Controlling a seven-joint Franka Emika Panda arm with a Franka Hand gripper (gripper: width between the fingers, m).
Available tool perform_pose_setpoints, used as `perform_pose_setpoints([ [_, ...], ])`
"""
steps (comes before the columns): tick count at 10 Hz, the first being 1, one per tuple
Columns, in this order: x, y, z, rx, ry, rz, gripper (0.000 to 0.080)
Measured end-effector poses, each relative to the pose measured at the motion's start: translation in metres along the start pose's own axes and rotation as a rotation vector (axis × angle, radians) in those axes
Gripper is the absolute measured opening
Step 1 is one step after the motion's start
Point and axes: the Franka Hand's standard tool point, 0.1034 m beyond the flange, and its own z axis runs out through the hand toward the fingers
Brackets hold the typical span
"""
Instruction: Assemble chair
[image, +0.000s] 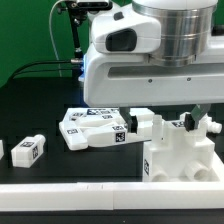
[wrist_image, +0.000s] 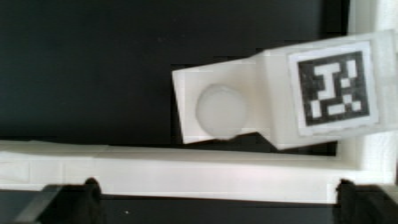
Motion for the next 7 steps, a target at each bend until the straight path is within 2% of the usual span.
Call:
perform_pose_setpoints([
  [3,0.012,-0.001,0.013,-0.003,0.014,-0.008,0.0648],
  [7,0.009,0.005,0.038,-0.004,0.004,-0.001,0.0648],
])
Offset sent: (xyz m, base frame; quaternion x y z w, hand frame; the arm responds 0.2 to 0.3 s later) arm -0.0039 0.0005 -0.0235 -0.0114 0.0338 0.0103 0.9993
